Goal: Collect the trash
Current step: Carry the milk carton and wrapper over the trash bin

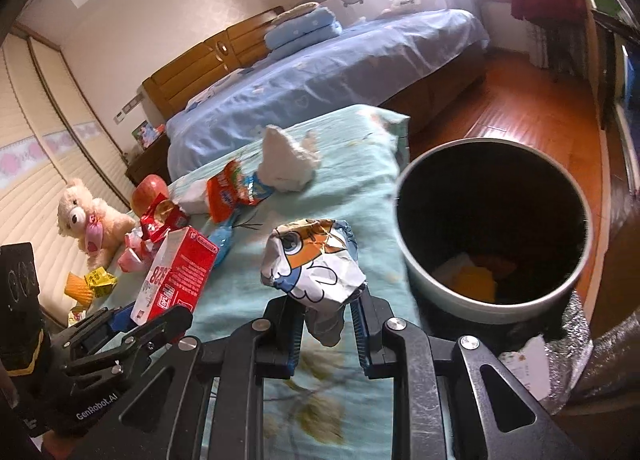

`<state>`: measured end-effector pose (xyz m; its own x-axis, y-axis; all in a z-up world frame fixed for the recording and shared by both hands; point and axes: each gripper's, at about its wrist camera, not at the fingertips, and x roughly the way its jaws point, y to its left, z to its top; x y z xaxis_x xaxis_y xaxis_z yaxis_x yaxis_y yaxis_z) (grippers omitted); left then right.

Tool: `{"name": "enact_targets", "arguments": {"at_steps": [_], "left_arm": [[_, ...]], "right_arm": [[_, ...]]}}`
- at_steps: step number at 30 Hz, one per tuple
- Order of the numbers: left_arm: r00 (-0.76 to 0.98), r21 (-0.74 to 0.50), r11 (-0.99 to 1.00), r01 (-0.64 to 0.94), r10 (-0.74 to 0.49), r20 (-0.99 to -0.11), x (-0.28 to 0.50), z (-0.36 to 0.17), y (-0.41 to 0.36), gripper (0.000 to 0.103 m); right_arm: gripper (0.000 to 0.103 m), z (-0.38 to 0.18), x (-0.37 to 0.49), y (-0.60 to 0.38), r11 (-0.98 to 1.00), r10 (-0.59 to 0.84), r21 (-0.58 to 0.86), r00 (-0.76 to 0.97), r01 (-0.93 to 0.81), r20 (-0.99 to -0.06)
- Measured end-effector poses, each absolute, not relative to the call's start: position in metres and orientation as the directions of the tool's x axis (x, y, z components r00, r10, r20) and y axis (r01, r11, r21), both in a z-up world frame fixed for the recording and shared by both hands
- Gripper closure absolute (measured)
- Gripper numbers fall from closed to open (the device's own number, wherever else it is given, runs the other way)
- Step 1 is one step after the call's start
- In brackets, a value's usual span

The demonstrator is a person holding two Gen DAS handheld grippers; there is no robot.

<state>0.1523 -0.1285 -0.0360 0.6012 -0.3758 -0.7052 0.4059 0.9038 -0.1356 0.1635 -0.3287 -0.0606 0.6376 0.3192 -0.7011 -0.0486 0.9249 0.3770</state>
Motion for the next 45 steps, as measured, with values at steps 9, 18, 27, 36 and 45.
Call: {"name": "enact_targets", "arguments": {"at_steps": [9,18,27,36,45], "left_arm": [[0.581,-0.112,0.880,0.461,-0.395,-0.712,0.155,-0.037,-0.165,0.054],[0.560,-0.099,0.850,0.517,-0.424,-0.712,0.162,-0.036,-0.197,0.054],[0.552,-0.083,0.839,0.538,-0.425,-0.717,0.171,-0.039,-0.221,0.054],[0.543,-0.078,0.831,0.550,-0.427,-0.723,0.181,-0.043,-0.237,0.054],[0.519,-0.067,0.817,0.573,-0.425,-0.741,0.202,-0.049,-0.258,0.054]], "right_arm": [[0.081,-0.060,0.156,-0.363,0.928,0.274,0.373,0.659,0.011,-0.701],[0.081,-0.063,0.157,-0.393,0.926,0.242,0.373,0.668,0.058,-0.704],[0.081,-0.069,0.161,-0.416,0.925,0.216,0.368,0.665,0.096,-0.715],[0.080,-0.077,0.175,-0.432,0.921,0.204,0.368,0.653,0.124,-0.730],[0.078,-0.087,0.193,-0.452,0.915,0.199,0.374,0.633,0.155,-0.748]]}}
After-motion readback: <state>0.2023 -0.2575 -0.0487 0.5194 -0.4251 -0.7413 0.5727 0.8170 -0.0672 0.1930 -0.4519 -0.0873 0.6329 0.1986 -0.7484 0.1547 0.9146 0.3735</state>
